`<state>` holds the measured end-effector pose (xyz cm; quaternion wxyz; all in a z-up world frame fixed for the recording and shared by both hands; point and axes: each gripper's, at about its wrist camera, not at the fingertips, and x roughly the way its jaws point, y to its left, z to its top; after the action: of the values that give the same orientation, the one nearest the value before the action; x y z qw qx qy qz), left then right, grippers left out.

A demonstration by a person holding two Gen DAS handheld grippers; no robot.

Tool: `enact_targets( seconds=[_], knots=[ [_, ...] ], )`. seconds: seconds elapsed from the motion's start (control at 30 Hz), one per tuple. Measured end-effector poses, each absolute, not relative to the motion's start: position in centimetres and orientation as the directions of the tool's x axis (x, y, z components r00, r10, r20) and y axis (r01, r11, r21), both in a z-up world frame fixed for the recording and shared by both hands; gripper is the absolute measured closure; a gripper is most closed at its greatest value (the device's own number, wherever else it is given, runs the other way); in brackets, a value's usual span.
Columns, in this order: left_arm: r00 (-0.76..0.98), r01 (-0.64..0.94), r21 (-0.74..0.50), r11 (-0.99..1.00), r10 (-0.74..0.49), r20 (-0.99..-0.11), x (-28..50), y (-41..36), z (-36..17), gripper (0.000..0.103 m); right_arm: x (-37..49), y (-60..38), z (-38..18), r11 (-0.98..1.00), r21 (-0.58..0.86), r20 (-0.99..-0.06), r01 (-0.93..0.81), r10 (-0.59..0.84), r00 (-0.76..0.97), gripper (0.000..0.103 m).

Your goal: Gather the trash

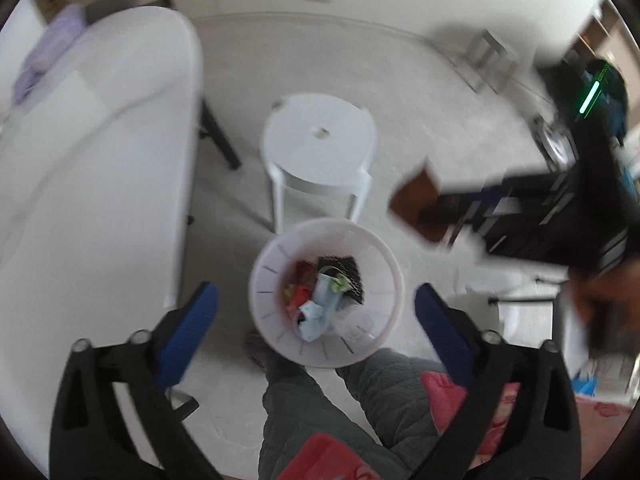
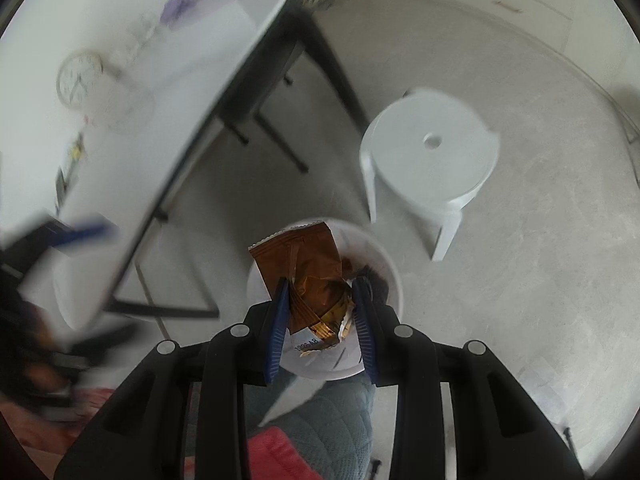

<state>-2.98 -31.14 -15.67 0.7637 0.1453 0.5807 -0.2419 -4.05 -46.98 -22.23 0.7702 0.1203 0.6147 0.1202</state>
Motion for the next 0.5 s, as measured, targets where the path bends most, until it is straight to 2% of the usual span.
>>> enact_targets(
  seconds=[0.1,0.17,0.2,0.23,0.27,0.4,0.43,0.5],
  knots=[
    [0.221,0.472,-0.057,0.88,-0.181,-0.958,-2.7,-29.1,-14.4,0.008,-3.9,-44.2,-26.2,0.946,0.304,-0.938,-0.11,0.318,0.139,0.07],
    [0.229,0.433,-0.049,0.9,-0.163,-0.96,-2.4,-27.8,-14.0,0.008,-3.8,-42.3,-29.1,0.947,0.283,-0.95,-0.155,0.299,0.093,0.061],
    [0.239,0.412,-0.038,0.91,-0.148,-0.96,-2.3,-27.2,-13.8,0.008,-3.7,-41.6,-30.5,0.947,0.277,-0.954,-0.166,0.291,0.072,0.045],
    [0.249,0.395,-0.019,0.919,-0.127,-0.96,-2.2,-26.7,-13.7,0.008,-3.6,-41.1,-31.6,0.948,0.27,-0.957,-0.17,0.283,0.056,0.023],
    [0.255,0.384,-0.006,0.923,-0.113,-0.96,-2.2,-26.3,-13.7,0.008,-3.5,-40.6,-32.8,0.952,0.256,-0.964,-0.167,0.265,0.035,0.015],
    [0.261,0.309,0.017,0.951,-0.068,-0.963,-1.2,-24.2,-13.6,0.008,-2.9,-39.6,-34.9,0.956,0.267,-0.963,-0.122,0.263,-0.053,0.009],
    [0.268,0.285,0.027,0.958,-0.052,-0.962,-0.9,-23.6,-13.4,0.008,-2.6,-39.4,-34.4,0.958,0.264,-0.964,-0.108,0.259,-0.058,0.004],
    [0.288,0.243,0.038,0.969,-0.035,-0.957,-0.4,-22.4,-12.9,0.008,-1.9,-39.0,-32.5,0.956,0.272,-0.962,-0.106,0.269,-0.037,0.002]
  ],
)
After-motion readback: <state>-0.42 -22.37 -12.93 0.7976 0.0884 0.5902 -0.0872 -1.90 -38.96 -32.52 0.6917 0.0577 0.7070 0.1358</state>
